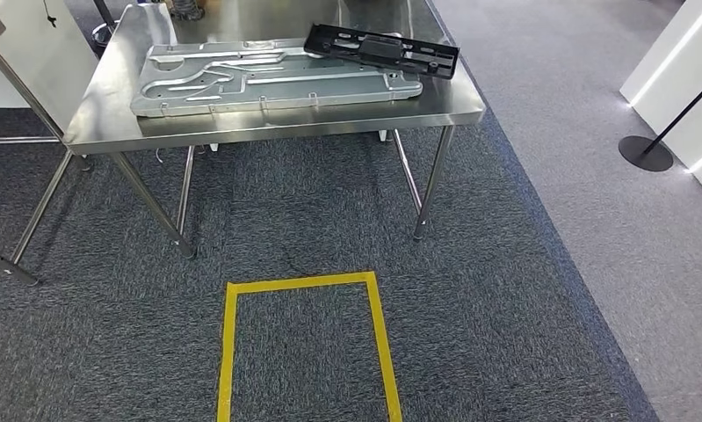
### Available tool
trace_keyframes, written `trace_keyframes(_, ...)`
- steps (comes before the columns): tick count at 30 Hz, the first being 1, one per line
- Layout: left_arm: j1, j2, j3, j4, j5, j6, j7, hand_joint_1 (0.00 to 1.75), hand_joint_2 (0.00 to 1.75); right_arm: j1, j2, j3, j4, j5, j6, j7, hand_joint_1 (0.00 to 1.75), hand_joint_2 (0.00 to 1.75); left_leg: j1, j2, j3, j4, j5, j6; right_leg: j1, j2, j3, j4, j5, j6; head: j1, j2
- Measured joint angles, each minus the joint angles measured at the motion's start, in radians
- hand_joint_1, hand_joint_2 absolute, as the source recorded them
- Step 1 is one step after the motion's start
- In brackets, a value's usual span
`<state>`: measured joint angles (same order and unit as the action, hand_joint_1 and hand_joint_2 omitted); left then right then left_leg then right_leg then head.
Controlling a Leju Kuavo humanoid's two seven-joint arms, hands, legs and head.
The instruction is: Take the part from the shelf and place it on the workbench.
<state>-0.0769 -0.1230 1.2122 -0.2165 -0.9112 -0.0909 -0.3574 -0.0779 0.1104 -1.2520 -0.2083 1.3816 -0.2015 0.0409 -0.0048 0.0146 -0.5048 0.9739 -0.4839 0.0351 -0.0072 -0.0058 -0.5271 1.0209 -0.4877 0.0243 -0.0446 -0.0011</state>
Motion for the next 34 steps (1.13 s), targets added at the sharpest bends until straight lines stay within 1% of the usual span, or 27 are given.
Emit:
trace_keyframes(1,-0.001,-0.001,-0.001,0.000,-0.001,0.000,0.001,0.00,0.00,0.000,-0.001,-0.001,0.000,0.000,0.001,0.006,0.00,1.31,-0.001,0.000,-0.004,0.003,0.001,-0.004,0.003,0.000,0.015,-0.032,0.003,-0.005,0.000,0.000)
trace_keyframes(2,-0.001,-0.001,-0.001,0.000,-0.001,-0.001,0.001,0.00,0.00,0.000,-0.002,-0.002,0.000,-0.001,0.001,0.012,0.00,1.75,-0.002,0.001,-0.008,0.004,0.003,-0.009,0.005,0.000,0.017,-0.043,0.000,-0.010,0.000,0.000)
trace_keyframes(4,-0.002,-0.001,-0.002,0.000,-0.001,-0.001,0.002,0.00,0.00,0.001,-0.003,-0.005,0.000,-0.002,0.000,0.025,0.00,1.75,-0.002,0.000,-0.012,0.008,0.001,-0.019,0.002,0.000,0.014,-0.049,0.005,-0.020,0.000,0.000)
trace_keyframes(5,-0.002,-0.001,-0.002,0.000,-0.001,-0.001,0.002,0.00,0.00,0.001,-0.003,-0.006,0.000,-0.002,-0.001,0.030,0.00,1.75,-0.001,-0.001,-0.018,0.022,-0.010,-0.024,-0.001,-0.001,0.014,-0.053,0.008,-0.027,0.000,0.000)
trace_keyframes(6,-0.002,0.000,-0.002,0.000,-0.001,-0.001,0.002,0.00,0.00,0.001,-0.003,-0.007,0.000,-0.002,-0.001,0.035,0.00,1.75,0.000,-0.003,-0.033,0.056,-0.033,-0.029,-0.004,-0.003,0.014,-0.056,0.012,-0.033,0.000,0.000)
trace_keyframes(7,-0.001,0.000,-0.002,0.000,-0.001,-0.001,0.002,0.00,0.00,0.001,-0.003,-0.008,0.000,-0.002,-0.002,0.039,0.00,1.75,0.003,-0.005,-0.057,0.111,-0.066,-0.034,-0.005,-0.004,0.013,-0.058,0.014,-0.038,0.000,0.000)
trace_keyframes(8,-0.001,0.000,-0.002,0.000,-0.001,-0.002,0.003,0.00,0.00,0.001,-0.004,-0.008,0.000,-0.002,-0.002,0.043,0.00,1.75,0.007,-0.006,-0.087,0.179,-0.100,-0.041,-0.005,-0.004,0.011,-0.057,0.014,-0.042,0.000,0.000)
trace_keyframes(9,0.000,0.000,-0.002,0.000,-0.001,-0.002,0.005,0.00,0.44,0.000,-0.004,-0.008,0.000,-0.002,-0.001,0.047,0.00,1.75,0.012,-0.006,-0.116,0.245,-0.127,-0.047,-0.004,-0.004,0.008,-0.056,0.015,-0.044,0.000,0.000)
trace_keyframes(10,0.001,0.000,-0.002,0.000,-0.001,-0.003,0.007,0.00,0.87,0.000,-0.004,-0.008,0.000,-0.002,0.000,0.050,0.00,1.75,0.018,-0.006,-0.134,0.286,-0.137,-0.055,-0.004,-0.004,0.007,-0.054,0.015,-0.044,0.000,0.000)
trace_keyframes(11,0.001,0.000,-0.002,0.000,0.000,-0.004,0.009,0.00,1.31,0.000,-0.004,-0.008,0.000,-0.002,0.000,0.053,0.00,1.31,0.024,-0.006,-0.135,0.292,-0.128,-0.063,-0.005,-0.003,0.006,-0.051,0.014,-0.043,0.000,0.000)
trace_keyframes(12,0.001,0.000,-0.002,0.001,0.000,-0.004,0.010,0.00,1.75,0.000,-0.004,-0.009,0.000,-0.002,0.000,0.053,0.00,0.87,0.032,-0.006,-0.116,0.257,-0.101,-0.070,-0.007,-0.002,0.005,-0.046,0.013,-0.042,0.000,0.000)
trace_keyframes(13,0.001,0.000,-0.002,0.001,0.001,-0.005,0.010,0.00,1.75,0.000,-0.004,-0.009,0.000,-0.003,0.000,0.051,0.00,0.44,0.039,-0.005,-0.084,0.194,-0.065,-0.078,-0.009,-0.001,0.003,-0.039,0.010,-0.038,0.000,0.000)
trace_keyframes(14,0.000,0.000,-0.002,0.001,0.001,-0.005,0.010,0.00,1.75,0.000,-0.005,-0.010,0.000,-0.003,-0.002,0.048,0.00,0.00,0.045,-0.006,-0.050,0.126,-0.042,-0.087,-0.009,0.001,-0.001,-0.029,0.005,-0.033,0.000,0.000)
trace_keyframes(15,-0.001,-0.001,-0.002,0.001,0.001,-0.005,0.010,0.00,1.75,-0.001,-0.005,-0.012,0.000,-0.005,-0.003,0.044,0.00,0.44,0.047,-0.008,-0.026,0.074,-0.024,-0.084,-0.008,0.003,-0.006,-0.018,0.000,-0.027,0.000,0.000)
trace_keyframes(16,-0.001,-0.001,-0.002,0.002,0.000,-0.003,0.010,0.00,1.75,-0.001,-0.005,-0.013,0.000,-0.007,-0.005,0.039,0.00,0.87,0.048,-0.009,-0.014,0.044,-0.020,-0.080,-0.006,0.004,-0.011,-0.010,-0.003,-0.022,0.000,0.000)
trace_keyframes(17,-0.001,-0.001,-0.002,0.002,-0.001,0.000,0.010,0.00,1.75,-0.001,-0.006,-0.014,0.000,-0.011,-0.006,0.033,0.00,1.31,0.046,-0.010,-0.013,0.037,-0.025,-0.073,-0.004,0.005,-0.016,-0.004,-0.005,-0.017,0.000,0.000)
trace_keyframes(18,0.000,-0.001,-0.002,0.002,-0.003,0.003,0.012,0.00,1.75,-0.002,-0.005,-0.016,0.000,-0.016,-0.008,0.029,0.00,1.75,0.044,-0.011,-0.016,0.038,-0.023,-0.063,-0.004,0.006,-0.019,-0.002,-0.004,-0.014,0.001,0.000)
trace_keyframes(22,0.000,0.000,-0.003,0.002,-0.011,0.016,0.023,0.00,1.75,-0.002,-0.005,-0.023,0.000,-0.029,-0.011,0.021,0.00,1.75,0.037,-0.011,-0.020,0.039,-0.022,-0.057,-0.009,0.006,-0.019,-0.008,0.002,-0.003,0.000,0.000)
trace_keyframes(25,0.003,0.004,-0.033,0.002,0.007,0.019,0.035,0.00,1.75,0.003,-0.006,-0.004,-0.001,-0.064,-0.014,0.023,0.00,1.75,0.034,-0.011,-0.021,0.039,-0.022,-0.054,-0.010,0.006,-0.018,-0.012,0.004,0.001,0.000,0.000)
trace_keyframes(26,0.006,0.007,-0.050,0.002,0.018,0.020,0.039,0.00,1.31,0.005,-0.007,0.010,-0.002,-0.082,-0.014,0.023,0.00,1.75,0.033,-0.011,-0.021,0.039,-0.022,-0.054,-0.010,0.006,-0.018,-0.012,0.005,0.001,0.000,0.000)
trace_keyframes(29,0.015,0.013,-0.104,0.002,0.060,0.026,0.055,0.00,0.00,0.014,-0.009,0.058,-0.005,-0.144,-0.007,0.023,0.00,0.44,0.033,-0.011,-0.021,0.040,-0.021,-0.053,-0.011,0.006,-0.018,-0.012,0.005,0.002,0.000,0.000)
trace_keyframes(30,0.018,0.016,-0.122,0.001,0.075,0.028,0.060,0.00,0.00,0.017,-0.010,0.075,-0.006,-0.166,-0.004,0.023,0.00,0.00,0.032,-0.011,-0.021,0.040,-0.021,-0.053,-0.011,0.006,-0.018,-0.012,0.005,0.002,0.000,0.000)
trace_keyframes(34,0.029,0.023,-0.184,-0.005,0.126,0.033,0.078,0.00,0.00,0.028,-0.014,0.137,-0.014,-0.240,0.009,0.019,0.00,0.00,0.033,-0.011,-0.021,0.039,-0.021,-0.053,-0.011,0.006,-0.019,-0.012,0.005,0.002,0.000,0.000)
